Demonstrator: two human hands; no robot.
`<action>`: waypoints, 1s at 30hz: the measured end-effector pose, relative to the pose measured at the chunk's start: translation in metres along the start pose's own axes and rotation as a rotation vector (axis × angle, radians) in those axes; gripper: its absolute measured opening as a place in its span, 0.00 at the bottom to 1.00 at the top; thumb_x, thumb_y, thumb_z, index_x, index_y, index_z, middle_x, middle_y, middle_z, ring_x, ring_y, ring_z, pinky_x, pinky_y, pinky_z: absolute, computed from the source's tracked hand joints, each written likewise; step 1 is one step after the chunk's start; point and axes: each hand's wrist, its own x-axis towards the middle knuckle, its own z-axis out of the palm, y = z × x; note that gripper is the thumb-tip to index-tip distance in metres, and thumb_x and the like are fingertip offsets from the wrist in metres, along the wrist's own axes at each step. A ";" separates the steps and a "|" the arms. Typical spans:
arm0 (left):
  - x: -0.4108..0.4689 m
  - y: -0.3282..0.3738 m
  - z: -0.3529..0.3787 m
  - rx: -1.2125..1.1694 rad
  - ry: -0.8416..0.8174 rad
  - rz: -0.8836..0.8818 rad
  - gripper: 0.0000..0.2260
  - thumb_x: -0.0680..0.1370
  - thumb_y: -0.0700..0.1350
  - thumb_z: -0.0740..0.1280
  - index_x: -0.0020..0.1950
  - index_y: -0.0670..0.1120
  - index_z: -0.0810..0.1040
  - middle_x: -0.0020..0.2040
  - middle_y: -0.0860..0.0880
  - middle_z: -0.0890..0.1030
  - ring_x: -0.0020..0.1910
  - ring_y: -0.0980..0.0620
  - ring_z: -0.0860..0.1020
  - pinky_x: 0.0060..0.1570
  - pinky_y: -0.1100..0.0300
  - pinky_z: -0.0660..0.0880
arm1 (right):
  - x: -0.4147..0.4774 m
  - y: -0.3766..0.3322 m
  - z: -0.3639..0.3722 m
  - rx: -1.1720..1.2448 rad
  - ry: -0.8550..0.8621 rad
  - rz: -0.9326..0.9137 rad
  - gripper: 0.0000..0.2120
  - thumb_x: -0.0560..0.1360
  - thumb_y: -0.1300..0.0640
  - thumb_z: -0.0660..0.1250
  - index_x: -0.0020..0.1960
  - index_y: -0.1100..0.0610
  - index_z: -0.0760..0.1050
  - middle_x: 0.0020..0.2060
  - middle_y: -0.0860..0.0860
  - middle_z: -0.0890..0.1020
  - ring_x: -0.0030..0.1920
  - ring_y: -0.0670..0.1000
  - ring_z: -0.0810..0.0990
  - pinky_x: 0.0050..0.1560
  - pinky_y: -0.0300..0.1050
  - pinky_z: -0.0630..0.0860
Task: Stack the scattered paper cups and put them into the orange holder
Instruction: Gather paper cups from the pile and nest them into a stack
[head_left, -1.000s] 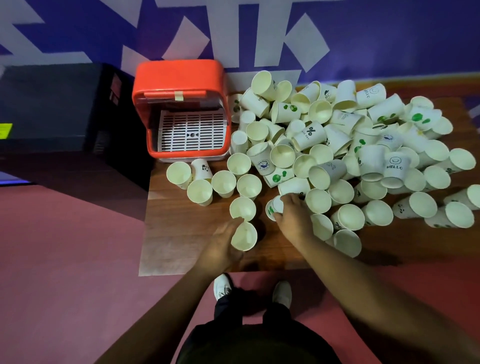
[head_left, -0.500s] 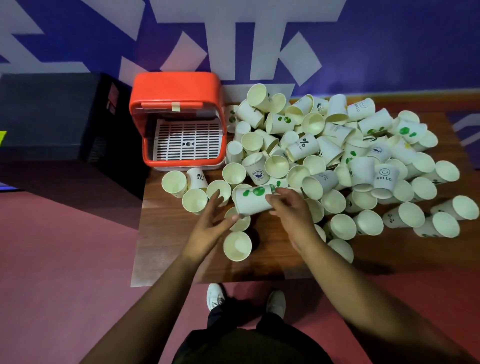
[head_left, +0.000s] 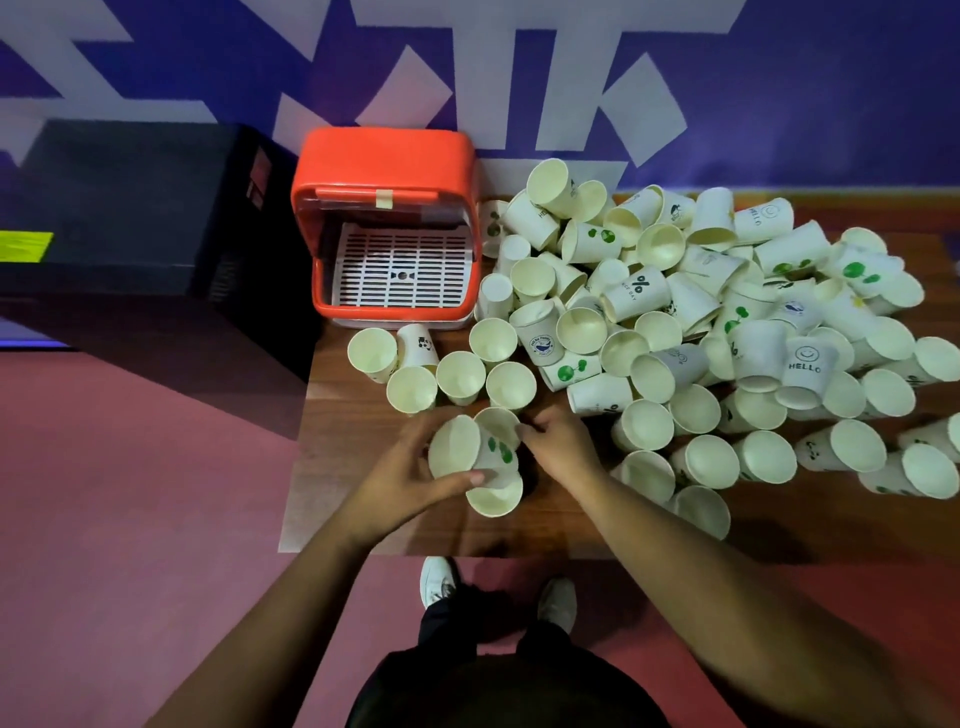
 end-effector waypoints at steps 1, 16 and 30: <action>0.000 -0.001 0.004 0.055 -0.018 0.022 0.29 0.69 0.55 0.79 0.68 0.56 0.73 0.63 0.59 0.76 0.63 0.59 0.74 0.60 0.65 0.72 | 0.005 0.003 0.005 -0.064 0.006 -0.008 0.17 0.73 0.50 0.70 0.38 0.63 0.73 0.33 0.55 0.76 0.34 0.55 0.76 0.33 0.47 0.68; 0.023 -0.066 0.057 0.519 -0.219 0.119 0.39 0.68 0.47 0.77 0.77 0.52 0.66 0.75 0.51 0.68 0.72 0.48 0.69 0.68 0.49 0.71 | 0.002 0.022 -0.020 -0.208 0.150 -0.068 0.10 0.78 0.55 0.64 0.42 0.60 0.75 0.38 0.52 0.80 0.41 0.55 0.78 0.39 0.47 0.71; 0.020 -0.023 0.021 0.062 -0.168 0.094 0.33 0.73 0.48 0.77 0.75 0.55 0.68 0.71 0.60 0.73 0.71 0.56 0.71 0.71 0.51 0.69 | -0.060 -0.011 -0.041 -0.028 0.104 -0.343 0.04 0.75 0.53 0.69 0.48 0.53 0.80 0.31 0.41 0.75 0.33 0.42 0.74 0.38 0.42 0.72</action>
